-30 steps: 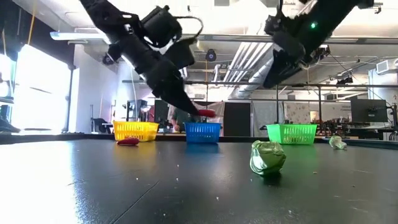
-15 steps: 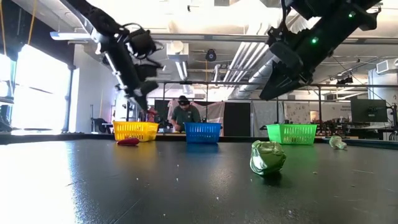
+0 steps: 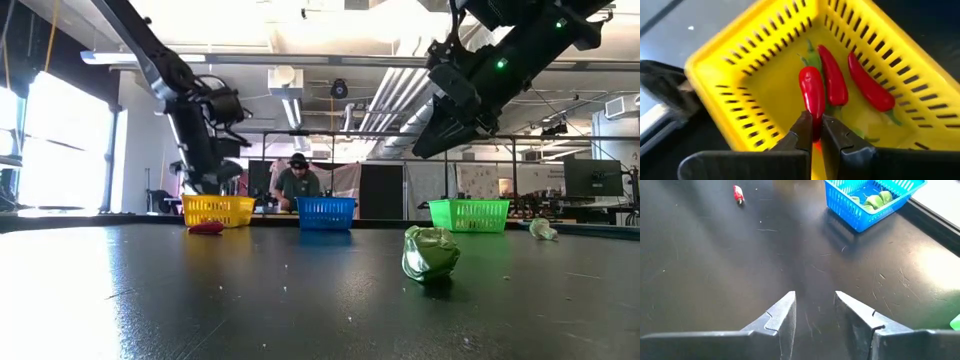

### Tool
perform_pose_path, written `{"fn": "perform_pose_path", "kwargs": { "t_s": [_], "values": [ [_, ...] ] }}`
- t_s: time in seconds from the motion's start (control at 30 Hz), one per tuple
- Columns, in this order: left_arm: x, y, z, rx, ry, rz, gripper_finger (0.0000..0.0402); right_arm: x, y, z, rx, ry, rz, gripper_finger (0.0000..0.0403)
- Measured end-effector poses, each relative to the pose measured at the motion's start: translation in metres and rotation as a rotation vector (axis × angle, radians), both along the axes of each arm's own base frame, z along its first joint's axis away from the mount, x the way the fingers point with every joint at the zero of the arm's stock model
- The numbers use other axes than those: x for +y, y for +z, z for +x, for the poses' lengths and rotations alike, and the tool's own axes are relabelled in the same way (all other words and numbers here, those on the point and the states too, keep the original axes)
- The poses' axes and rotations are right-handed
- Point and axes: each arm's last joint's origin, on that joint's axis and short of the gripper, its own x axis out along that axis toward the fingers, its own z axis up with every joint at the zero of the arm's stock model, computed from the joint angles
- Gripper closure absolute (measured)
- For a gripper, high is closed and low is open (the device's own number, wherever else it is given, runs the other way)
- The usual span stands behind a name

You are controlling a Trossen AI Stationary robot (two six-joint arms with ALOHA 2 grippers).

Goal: Sort produce into baskets
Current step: Put the red chili pepper into the yellow bin, then put the orange mushroom into the green bin

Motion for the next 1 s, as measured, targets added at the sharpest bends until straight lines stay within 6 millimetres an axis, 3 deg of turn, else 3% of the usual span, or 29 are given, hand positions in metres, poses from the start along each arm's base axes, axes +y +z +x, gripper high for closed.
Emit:
{"fn": "perform_pose_path", "kwargs": {
  "t_s": [0.27, 0.63, 0.77, 1.0],
  "values": [
    [0.001, -0.006, 0.008, -0.004, -0.043, 0.027, 0.0345, 0.0, 0.0, 0.0, 0.002, 0.004, -0.002, 0.0279],
    [-0.014, 0.024, 0.011, -0.026, -0.089, 0.121, 0.0264, 0.0, 0.002, 0.002, -0.031, -0.007, 0.002, 0.0279],
    [-0.037, 0.03, 0.018, -0.072, -0.242, 0.131, 0.0268, 0.0, 0.003, 0.003, -0.048, -0.002, 0.005, 0.0279],
    [-0.1, 0.019, 0.025, -0.278, -0.53, 0.151, 0.0294, 0.011, 0.002, 0.003, -0.066, 0.057, 0.135, 0.0306]
  ]
}}
